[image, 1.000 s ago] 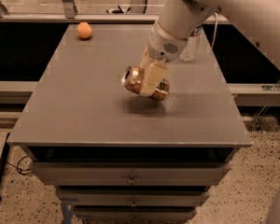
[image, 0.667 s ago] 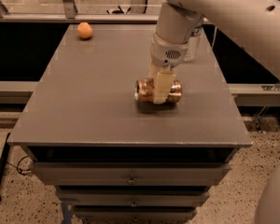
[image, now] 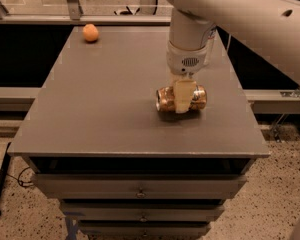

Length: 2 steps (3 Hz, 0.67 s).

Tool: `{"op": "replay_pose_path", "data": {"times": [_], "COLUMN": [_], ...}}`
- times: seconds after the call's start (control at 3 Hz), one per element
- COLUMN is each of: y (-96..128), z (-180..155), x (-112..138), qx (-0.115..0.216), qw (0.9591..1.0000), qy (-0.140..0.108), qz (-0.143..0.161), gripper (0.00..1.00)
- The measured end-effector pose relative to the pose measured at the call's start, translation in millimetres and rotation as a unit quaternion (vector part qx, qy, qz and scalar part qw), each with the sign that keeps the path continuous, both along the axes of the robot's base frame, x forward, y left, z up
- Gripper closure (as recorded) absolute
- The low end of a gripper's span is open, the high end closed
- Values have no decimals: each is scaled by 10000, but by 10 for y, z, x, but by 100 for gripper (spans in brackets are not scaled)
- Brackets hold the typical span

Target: Knock orange can over

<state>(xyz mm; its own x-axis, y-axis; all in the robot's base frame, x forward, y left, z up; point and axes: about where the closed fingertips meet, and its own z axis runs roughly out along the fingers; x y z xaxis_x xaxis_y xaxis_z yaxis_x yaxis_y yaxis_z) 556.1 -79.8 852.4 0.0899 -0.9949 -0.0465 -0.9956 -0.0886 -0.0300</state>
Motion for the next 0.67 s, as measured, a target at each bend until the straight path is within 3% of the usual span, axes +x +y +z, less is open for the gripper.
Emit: {"op": "replay_pose_path", "data": {"times": [0.67], "y": [-40], "z": [53], "x": [-111], "qx": [-17], "qw": [9998], "qy": [-119], "qz": [-149], "gripper": [13]}}
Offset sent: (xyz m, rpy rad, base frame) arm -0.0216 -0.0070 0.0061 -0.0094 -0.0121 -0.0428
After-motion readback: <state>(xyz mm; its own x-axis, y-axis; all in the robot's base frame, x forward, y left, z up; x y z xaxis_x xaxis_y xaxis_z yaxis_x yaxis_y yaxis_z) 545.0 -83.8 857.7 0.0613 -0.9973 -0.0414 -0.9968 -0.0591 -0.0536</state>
